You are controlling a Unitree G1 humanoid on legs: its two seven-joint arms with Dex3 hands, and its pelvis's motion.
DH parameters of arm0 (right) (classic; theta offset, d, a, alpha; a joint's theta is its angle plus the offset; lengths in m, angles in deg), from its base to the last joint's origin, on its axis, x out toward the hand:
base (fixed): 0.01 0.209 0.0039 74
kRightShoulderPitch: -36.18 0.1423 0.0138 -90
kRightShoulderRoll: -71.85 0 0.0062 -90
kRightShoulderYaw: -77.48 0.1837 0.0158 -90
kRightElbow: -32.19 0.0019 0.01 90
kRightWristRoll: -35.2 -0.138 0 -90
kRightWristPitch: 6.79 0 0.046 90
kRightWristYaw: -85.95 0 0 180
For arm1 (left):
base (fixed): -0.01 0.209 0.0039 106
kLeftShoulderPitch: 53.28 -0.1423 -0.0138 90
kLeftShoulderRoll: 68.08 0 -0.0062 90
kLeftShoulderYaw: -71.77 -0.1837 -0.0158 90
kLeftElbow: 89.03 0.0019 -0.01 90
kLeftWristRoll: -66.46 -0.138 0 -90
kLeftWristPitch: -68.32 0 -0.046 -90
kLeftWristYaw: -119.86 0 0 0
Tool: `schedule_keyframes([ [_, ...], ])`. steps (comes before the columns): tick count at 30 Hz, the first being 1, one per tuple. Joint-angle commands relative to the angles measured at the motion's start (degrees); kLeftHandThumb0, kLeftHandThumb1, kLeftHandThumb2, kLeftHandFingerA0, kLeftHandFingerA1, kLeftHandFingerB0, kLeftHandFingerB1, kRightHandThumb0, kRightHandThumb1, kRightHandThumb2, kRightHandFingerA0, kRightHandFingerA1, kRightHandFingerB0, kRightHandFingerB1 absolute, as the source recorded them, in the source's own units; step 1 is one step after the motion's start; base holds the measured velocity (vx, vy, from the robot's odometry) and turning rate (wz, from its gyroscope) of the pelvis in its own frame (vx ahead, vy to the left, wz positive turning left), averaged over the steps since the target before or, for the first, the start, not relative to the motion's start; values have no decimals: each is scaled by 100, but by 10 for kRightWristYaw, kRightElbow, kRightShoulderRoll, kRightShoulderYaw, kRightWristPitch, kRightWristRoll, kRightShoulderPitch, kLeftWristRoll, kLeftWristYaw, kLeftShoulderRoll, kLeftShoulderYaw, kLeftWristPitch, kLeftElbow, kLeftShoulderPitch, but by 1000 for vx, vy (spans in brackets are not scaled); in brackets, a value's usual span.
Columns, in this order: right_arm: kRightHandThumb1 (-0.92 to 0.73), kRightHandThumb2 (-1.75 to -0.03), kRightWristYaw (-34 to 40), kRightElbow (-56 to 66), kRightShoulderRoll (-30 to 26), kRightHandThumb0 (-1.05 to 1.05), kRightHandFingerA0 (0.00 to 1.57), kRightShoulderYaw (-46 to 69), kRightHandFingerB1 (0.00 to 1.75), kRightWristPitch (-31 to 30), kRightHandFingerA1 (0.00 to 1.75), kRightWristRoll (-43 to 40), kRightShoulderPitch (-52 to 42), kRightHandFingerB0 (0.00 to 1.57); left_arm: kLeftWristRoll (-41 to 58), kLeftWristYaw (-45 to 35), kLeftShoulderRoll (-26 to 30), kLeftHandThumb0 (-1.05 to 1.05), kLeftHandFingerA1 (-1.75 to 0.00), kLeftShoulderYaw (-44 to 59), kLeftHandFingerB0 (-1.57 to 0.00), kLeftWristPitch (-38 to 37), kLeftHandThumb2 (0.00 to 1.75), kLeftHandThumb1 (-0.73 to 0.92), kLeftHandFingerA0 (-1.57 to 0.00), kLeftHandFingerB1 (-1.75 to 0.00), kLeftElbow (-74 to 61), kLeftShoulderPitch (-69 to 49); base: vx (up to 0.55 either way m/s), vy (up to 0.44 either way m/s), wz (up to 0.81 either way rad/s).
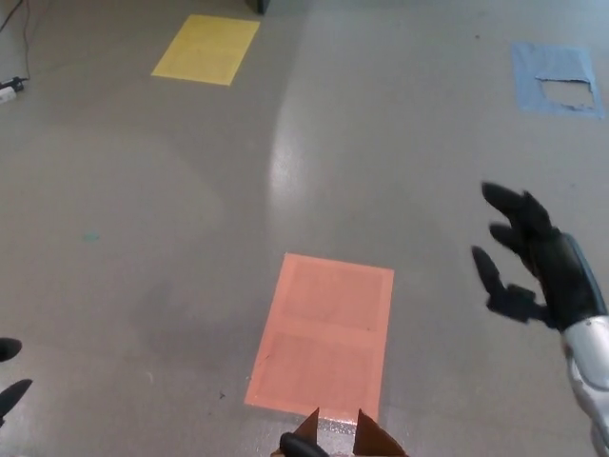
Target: An air pump is kept on top of a storage box on the floor and the robot uses its right hand to press down on the handle of the pump to compress it
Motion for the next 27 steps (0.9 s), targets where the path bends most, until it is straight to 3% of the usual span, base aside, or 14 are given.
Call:
schedule_keyframes([
  [1, -82, -65, 113, -277, -55, -60, 33, 49, 30, -79, 33, -13, 54, 26, 17, 10, 7, -57, -33, 28, -15, 14, 66, 87, -21, -28, 17, 22, 0, 0, 0],
  [4, -88, -67, 80, -299, -62, -61, 22, 61, 28, -134, 29, -30, 50, 19, 18, 18, 8, -57, -32, 32, -15, 5, 66, 88, -21, -28, 12, 8, 0, 0, 0],
  [5, -56, -109, 70, -301, -63, -33, 0, 60, 45, -139, 46, -30, 48, 0, 20, 19, 7, -55, -33, 34, -17, 1, 66, 87, -23, -29, 11, 2, 0, 0, 0],
  [8, -56, -109, 55, -307, -62, -33, 0, 59, 46, -135, 46, -27, 44, 0, 23, 18, 6, -56, -33, 39, -17, -7, 66, 87, -24, -29, 12, -10, 0, 0, 0],
  [9, -70, -100, 46, -308, -61, -68, 11, 47, 35, -127, 43, -15, 41, 1, 20, 15, 7, -57, -33, 38, -17, -6, 66, 87, -24, -29, 14, -13, 0, 0, 0],
  [19, -70, -99, 18, -331, -62, -68, 5, 22, 34, -124, 39, 4, 21, 5, 3, 13, 3, -55, -34, 33, -18, -3, 66, 87, -25, -29, 19, -22, 0, 0, 0],
  [20, -71, -99, 17, -332, -63, -66, 5, 19, 34, -124, 39, 6, 15, 4, -2, 16, 2, -29, -50, 29, -6, -5, 111, 60, -6, -49, 20, -25, 0, 0, 0],
  [21, -71, -99, 15, -334, -65, -66, 5, 15, 34, -124, 39, 8, 8, 4, -8, 21, 1, -29, -50, 24, -6, -8, 111, 60, -6, -49, 20, -29, 0, 0, 0],
  [22, -71, -98, 15, -334, -66, -66, 7, 13, 35, -124, 41, 9, 6, 1, -8, 21, 0, -55, -33, 23, -18, -7, 66, 87, -23, -29, 20, -30, 0, 0, 0],
  [27, -71, -101, -3, -334, -70, -67, 5, 11, 36, -127, 37, 5, -1, 5, -1, 17, -6, -55, -33, 25, -17, -1, 66, 86, -23, -29, 21, -32, 0, 0, 0],
])
